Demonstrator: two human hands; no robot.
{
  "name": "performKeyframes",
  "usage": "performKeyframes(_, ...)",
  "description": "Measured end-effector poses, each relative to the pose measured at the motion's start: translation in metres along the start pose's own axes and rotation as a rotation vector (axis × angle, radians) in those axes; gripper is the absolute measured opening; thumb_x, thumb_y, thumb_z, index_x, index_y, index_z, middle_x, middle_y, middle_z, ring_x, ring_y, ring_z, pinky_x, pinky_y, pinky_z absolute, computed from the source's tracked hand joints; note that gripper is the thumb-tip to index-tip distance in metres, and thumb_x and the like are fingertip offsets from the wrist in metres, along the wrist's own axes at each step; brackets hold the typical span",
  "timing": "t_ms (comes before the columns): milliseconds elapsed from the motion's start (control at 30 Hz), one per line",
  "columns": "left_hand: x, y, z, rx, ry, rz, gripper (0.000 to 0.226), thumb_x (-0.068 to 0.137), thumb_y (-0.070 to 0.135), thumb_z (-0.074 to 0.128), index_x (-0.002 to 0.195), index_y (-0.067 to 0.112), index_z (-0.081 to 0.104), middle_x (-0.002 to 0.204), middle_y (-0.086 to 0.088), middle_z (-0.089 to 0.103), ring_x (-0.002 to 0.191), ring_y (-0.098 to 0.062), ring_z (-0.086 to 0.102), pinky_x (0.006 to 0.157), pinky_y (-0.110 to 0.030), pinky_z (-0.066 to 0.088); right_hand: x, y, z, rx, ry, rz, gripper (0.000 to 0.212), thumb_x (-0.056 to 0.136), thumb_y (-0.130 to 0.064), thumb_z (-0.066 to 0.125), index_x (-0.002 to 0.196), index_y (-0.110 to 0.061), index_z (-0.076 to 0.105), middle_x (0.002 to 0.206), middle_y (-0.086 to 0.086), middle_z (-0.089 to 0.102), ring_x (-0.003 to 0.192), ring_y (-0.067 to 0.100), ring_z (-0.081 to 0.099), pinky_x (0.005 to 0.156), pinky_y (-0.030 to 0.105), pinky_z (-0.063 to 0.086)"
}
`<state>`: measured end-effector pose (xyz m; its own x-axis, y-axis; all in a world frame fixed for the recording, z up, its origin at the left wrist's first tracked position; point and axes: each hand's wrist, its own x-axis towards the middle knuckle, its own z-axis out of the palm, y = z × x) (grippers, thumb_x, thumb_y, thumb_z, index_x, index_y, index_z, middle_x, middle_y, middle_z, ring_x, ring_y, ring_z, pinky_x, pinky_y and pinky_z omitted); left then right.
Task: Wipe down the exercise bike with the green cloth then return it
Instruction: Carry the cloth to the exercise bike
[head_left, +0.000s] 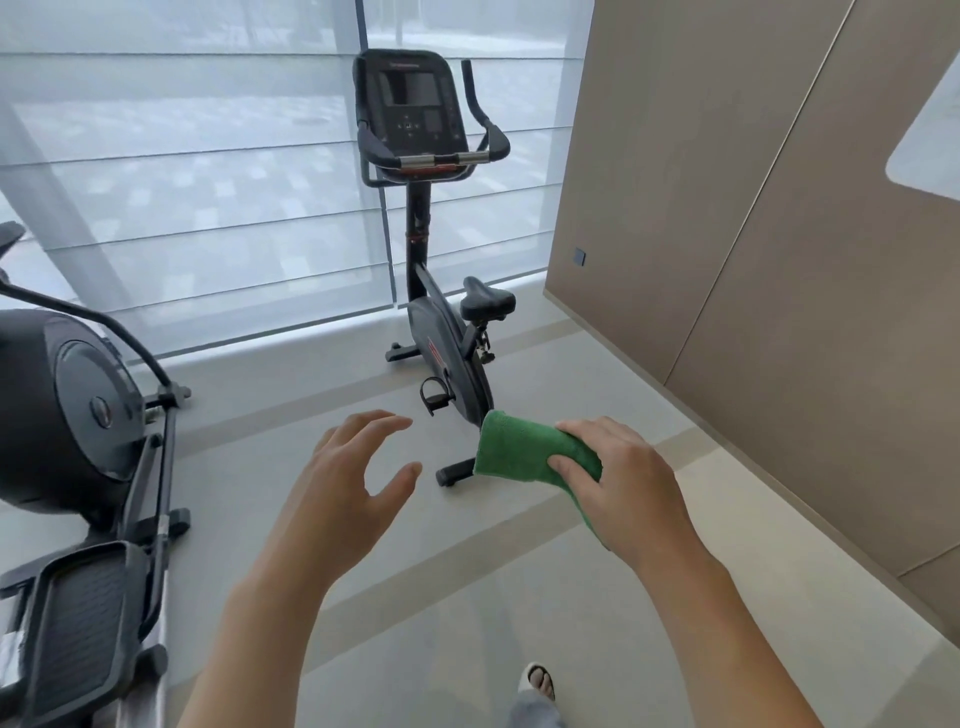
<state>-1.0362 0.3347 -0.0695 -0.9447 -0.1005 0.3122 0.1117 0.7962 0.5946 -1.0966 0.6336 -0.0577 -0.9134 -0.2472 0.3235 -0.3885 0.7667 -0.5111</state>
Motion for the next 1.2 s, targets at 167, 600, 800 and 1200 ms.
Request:
performKeyframes(167,0.070,0.008,0.030,0.021,-0.002,0.008,0.046,0.095,0.052,0.063,0.140,0.044,0.057,0.138,0.033,0.048,0.132,0.001,0.046,0.107,-0.025,0.036,0.074,0.040,0.011,0.006,-0.006,-0.031,0.033,0.097,-0.032,0.072,0.130,-0.028,0.070,0.107,-0.015,0.068,0.097,0.010,0.058,0.082,0.030,0.049)
performKeyframes(600,0.252,0.021,0.114,0.051,-0.029,-0.034,0.044,0.096,0.048,0.064,0.139,0.044,0.056,0.140,0.029,0.051,0.130,0.001,0.048,0.105,-0.025,0.039,0.259,0.154,0.019,0.032,-0.004,-0.059,0.031,0.096,-0.031,0.074,0.126,-0.028,0.070,0.101,-0.016,0.067,0.091,0.008,0.055,0.076,0.025,0.042)
performKeyframes(800,0.305,0.014,0.145,0.077,-0.086,-0.044,0.043,0.097,0.047,0.064,0.139,0.044,0.057,0.135,0.038,0.044,0.127,0.010,0.042,0.102,-0.017,0.033,0.310,0.181,0.041,0.106,-0.060,-0.024,0.033,0.096,-0.030,0.074,0.128,-0.027,0.071,0.104,-0.013,0.069,0.096,0.014,0.060,0.080,0.031,0.049)
performKeyframes(1200,0.449,-0.058,0.187,0.025,-0.221,0.043,0.050,0.095,0.043,0.070,0.143,0.044,0.054,0.141,0.031,0.049,0.126,0.005,0.047,0.098,-0.016,0.038,0.425,0.185,0.111,0.091,-0.036,0.056,0.033,0.097,-0.035,0.073,0.130,-0.029,0.071,0.106,-0.015,0.071,0.097,0.012,0.063,0.084,0.034,0.056)
